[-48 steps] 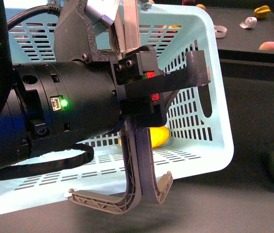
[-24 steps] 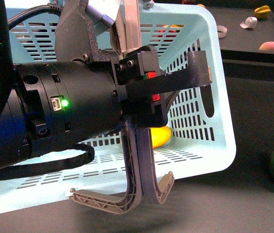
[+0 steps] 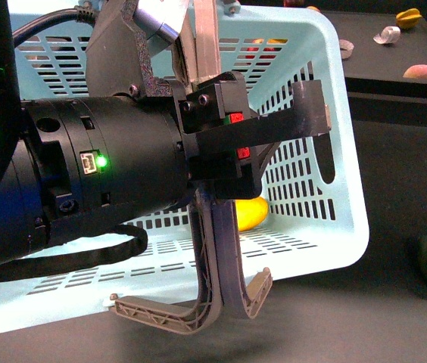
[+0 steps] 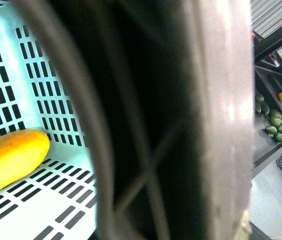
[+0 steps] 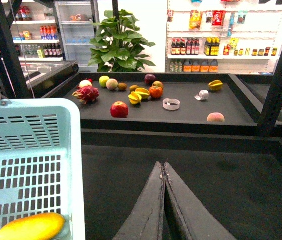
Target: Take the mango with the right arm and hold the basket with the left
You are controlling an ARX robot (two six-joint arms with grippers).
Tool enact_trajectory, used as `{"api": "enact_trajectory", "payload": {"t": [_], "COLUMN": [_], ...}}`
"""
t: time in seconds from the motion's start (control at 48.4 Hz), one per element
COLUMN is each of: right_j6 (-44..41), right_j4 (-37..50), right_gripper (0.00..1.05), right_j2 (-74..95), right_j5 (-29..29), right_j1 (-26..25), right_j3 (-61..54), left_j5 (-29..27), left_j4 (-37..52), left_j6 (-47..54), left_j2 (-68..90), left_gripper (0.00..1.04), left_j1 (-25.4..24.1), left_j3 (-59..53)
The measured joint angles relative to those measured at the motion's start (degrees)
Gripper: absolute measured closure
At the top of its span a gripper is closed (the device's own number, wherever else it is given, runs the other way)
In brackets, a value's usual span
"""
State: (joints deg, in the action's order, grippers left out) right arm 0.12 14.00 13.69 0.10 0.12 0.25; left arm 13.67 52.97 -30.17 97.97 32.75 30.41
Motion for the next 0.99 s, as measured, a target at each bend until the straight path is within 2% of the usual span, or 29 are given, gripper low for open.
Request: {"api": "enact_trajectory", "payload": {"t": [0.248, 0.351, 0.847, 0.888, 0.992], "right_j6": [0.0, 0.0, 0.0, -0.1, -0.1], "right_j4": [-4.5, -13.3, -13.9, -13.9, -13.9], "right_gripper": [1.03, 1.03, 1.03, 1.01, 0.83], "right_j2": [-4.3, -11.4, -13.4, -13.4, -13.4], "right_j5": [0.0, 0.0, -0.1, -0.1, -0.1], "right_j1": [0.0, 0.0, 0.0, 0.0, 0.0], "right_j3": [0.0, 0.0, 0.0, 0.0, 0.0], "left_j5": [0.0, -0.1, 0.0, 0.0, -0.1], "left_j4": [0.0, 0.0, 0.0, 0.0, 0.0], "left_j6": [0.0, 0.1, 0.0, -0.1, 0.0], "left_j2": [0.0, 0.0, 0.0, 0.0, 0.0], "left_gripper": [0.89, 0.89, 0.89, 0.89, 0.89], "left_j1": [0.0, 0.0, 0.0, 0.0, 0.0], "left_j3": [0.0, 0.0, 0.0, 0.0, 0.0]}}
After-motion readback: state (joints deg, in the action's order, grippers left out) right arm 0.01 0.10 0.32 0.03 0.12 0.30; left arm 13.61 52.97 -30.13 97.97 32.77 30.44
